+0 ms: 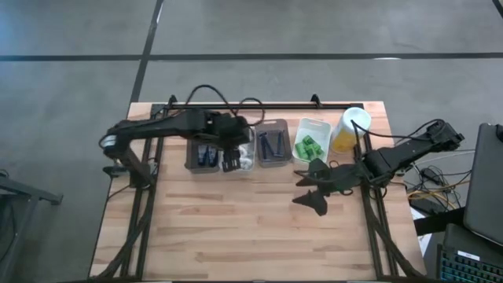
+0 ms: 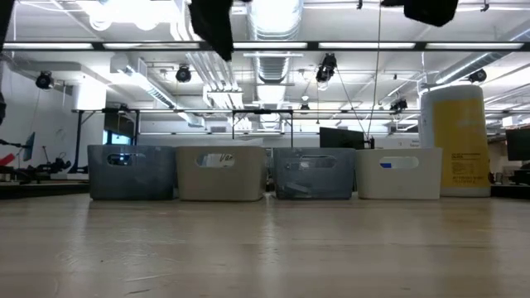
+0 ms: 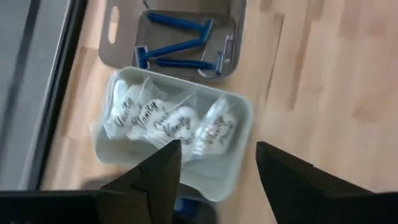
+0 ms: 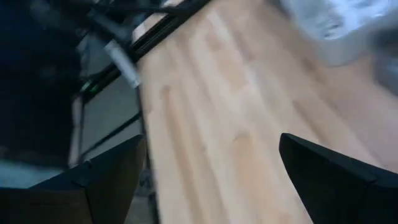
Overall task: Pick & Place Travel size toiletries
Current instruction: Return to Home Position
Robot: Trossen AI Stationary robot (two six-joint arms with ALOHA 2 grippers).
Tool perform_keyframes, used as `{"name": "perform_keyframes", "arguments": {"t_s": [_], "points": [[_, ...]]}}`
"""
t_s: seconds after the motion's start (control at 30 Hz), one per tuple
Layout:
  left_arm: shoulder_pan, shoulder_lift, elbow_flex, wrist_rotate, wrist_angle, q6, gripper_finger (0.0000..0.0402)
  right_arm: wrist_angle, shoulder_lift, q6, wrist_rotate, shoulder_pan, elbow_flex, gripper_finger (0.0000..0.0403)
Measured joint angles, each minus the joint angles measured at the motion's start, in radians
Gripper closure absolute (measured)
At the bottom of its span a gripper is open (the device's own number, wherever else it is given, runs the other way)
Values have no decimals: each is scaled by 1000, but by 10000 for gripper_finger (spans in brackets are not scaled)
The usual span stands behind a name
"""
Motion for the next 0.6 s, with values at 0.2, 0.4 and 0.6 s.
{"name": "perform_keyframes", "arguments": {"t_s": [0.2,0.4,0.6], "points": [[-69,-130,-38,174,68,-133,191,161,-6,-206,-178,6,-1,39],[-163,-306,-193,271,278,-217,190,178,-78,-260,-191,2,-78,39],[-288,-540,-516,171,516,-369,191,340,-281,-278,-189,-25,-297,39]]}}
